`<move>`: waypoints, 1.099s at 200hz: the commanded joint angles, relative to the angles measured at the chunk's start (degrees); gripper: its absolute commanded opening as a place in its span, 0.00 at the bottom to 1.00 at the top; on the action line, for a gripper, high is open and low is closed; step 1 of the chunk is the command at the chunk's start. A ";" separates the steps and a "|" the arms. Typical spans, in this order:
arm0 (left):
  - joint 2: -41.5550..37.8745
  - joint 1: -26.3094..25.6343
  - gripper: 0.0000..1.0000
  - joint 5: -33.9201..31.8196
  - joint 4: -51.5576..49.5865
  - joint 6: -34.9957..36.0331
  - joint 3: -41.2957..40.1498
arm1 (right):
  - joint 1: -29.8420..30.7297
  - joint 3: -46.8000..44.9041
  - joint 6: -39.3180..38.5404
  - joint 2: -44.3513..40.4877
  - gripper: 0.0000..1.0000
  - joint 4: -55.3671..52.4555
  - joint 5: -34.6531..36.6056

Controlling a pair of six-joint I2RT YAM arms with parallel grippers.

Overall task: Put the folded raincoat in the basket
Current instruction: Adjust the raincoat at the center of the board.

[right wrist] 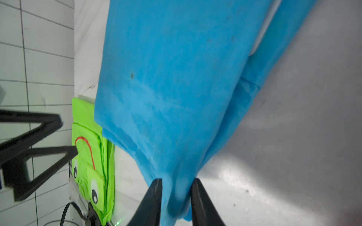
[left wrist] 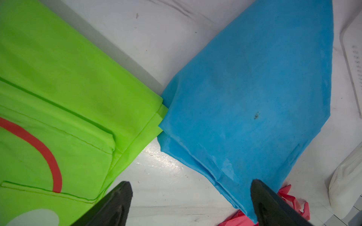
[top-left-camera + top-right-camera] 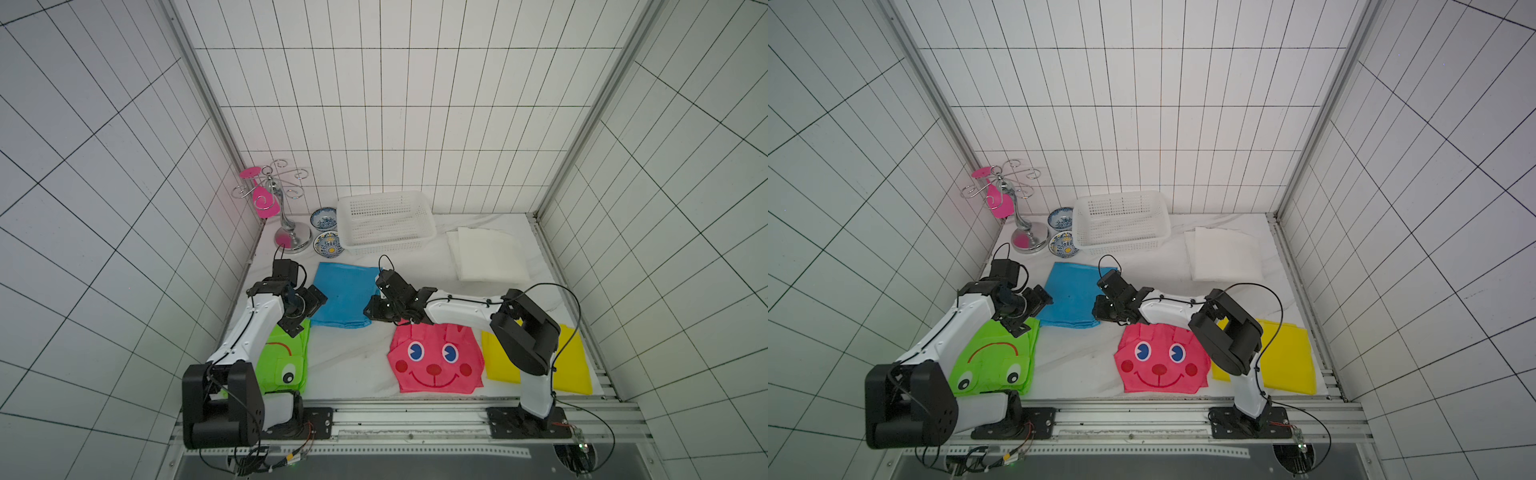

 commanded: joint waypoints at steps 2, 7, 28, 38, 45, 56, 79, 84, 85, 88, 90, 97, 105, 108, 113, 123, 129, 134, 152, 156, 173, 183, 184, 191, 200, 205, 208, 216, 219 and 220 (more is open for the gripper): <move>0.31 -1.68 0.97 0.80 0.97 0.37 0.69 | -1.40 -4.79 -3.91 -7.06 0.40 2.26 1.90; 0.33 -2.38 0.97 0.23 0.92 0.38 0.69 | -1.95 -5.58 -4.70 -8.22 0.42 1.82 2.50; 1.01 -5.36 0.97 -1.26 1.08 0.56 0.78 | -4.62 -6.41 -8.69 -12.06 0.49 -1.94 5.93; 1.44 -6.17 0.97 -1.03 1.17 0.31 0.87 | -6.33 -5.70 -10.33 -12.40 0.49 -4.01 7.71; 1.70 -6.51 0.97 -0.67 1.50 0.08 0.82 | -7.64 -4.78 -11.30 -11.98 0.49 -5.31 8.81; 1.99 -6.99 0.97 -0.19 2.14 -0.03 0.87 | -9.60 -3.05 -12.18 -10.73 0.50 -7.20 11.12; 2.79 -7.82 0.97 -0.27 2.83 -0.15 1.54 | -12.47 2.14 -13.03 -5.11 0.54 -9.54 13.25; 2.95 -7.94 0.97 -0.18 2.93 -0.14 1.69 | -12.75 3.72 -13.14 -3.61 0.56 -10.09 13.55; 3.05 -7.95 0.97 -0.17 2.94 -0.10 1.72 | -12.78 3.92 -13.13 -3.36 0.56 -10.27 13.62; 3.26 -8.02 0.97 -0.17 3.00 -0.12 1.82 | -12.85 4.82 -13.24 -2.51 0.57 -10.57 13.79; 3.29 -8.04 0.97 -0.10 3.02 -0.05 1.90 | -12.89 5.48 -13.24 -1.99 0.58 -10.73 13.84; 3.67 -8.12 0.97 0.12 3.03 -0.06 2.09 | -12.90 7.39 -13.14 -0.01 0.60 -11.09 13.94; 4.10 -8.07 0.97 0.46 3.09 -0.06 2.06 | -12.90 9.59 -12.34 2.17 0.61 -11.54 13.59; 4.21 -8.04 0.97 0.64 3.12 -0.13 1.97 | -12.86 10.25 -12.00 3.04 0.62 -11.52 13.25; 4.46 -8.14 0.97 0.92 3.25 -0.20 1.82 | -12.90 11.26 -11.55 4.73 0.62 -11.46 12.72; 4.65 -8.28 0.97 1.20 3.55 -0.15 1.28 | -12.88 13.56 -10.28 7.60 0.62 -10.88 11.59; 4.73 -8.31 0.97 1.08 3.56 -0.08 0.99 | -12.90 14.77 -9.71 9.10 0.62 -10.35 10.87; 4.85 -8.39 0.97 0.86 3.56 0.08 0.81 | -12.82 15.94 -9.22 10.65 0.62 -10.08 10.43; 4.66 -8.56 0.97 0.38 3.21 0.80 0.61 | -12.81 19.13 -7.94 14.63 0.62 -9.32 9.46; 4.56 -8.59 0.97 0.21 3.16 0.82 0.61 | -12.81 19.82 -7.62 15.27 0.62 -9.44 9.38; 3.80 -8.63 0.97 -0.82 3.11 0.53 0.52 | -12.79 22.53 -6.68 18.07 0.62 -9.74 9.13; 3.52 -8.59 0.97 -1.37 3.16 0.13 0.30 | -12.81 23.89 -6.22 19.62 0.62 -9.75 8.72; 3.51 -8.58 0.97 -1.38 3.18 0.08 0.28 | -12.81 23.98 -6.15 19.68 0.62 -9.75 8.69; 3.49 -8.63 0.97 -1.48 3.29 -0.27 0.05 | -12.73 24.65 -5.65 20.58 0.62 -9.76 8.28; 3.33 -8.57 0.97 -1.36 3.46 -0.71 -0.21 | -12.73 25.40 -5.02 21.56 0.62 -9.38 7.57; 3.33 -8.65 0.97 -1.21 3.53 -0.83 -0.42 | -12.62 25.71 -4.73 21.97 0.61 -9.16 7.32; 3.33 -8.66 0.97 -1.14 3.54 -0.96 -0.51 | -12.64 25.80 -4.55 22.27 0.61 -9.07 7.15; 3.32 -8.66 0.97 -1.07 3.62 -1.19 -0.77 | -12.64 26.15 -4.32 22.90 0.58 -8.45 6.67; 3.33 -8.71 0.97 -1.13 3.57 -1.32 -0.82 | -12.59 26.27 -4.19 23.15 0.56 -8.24 6.51; 3.28 -8.73 0.97 -1.13 3.56 -1.35 -0.90 | -12.57 26.36 -4.13 23.21 0.55 -8.21 6.44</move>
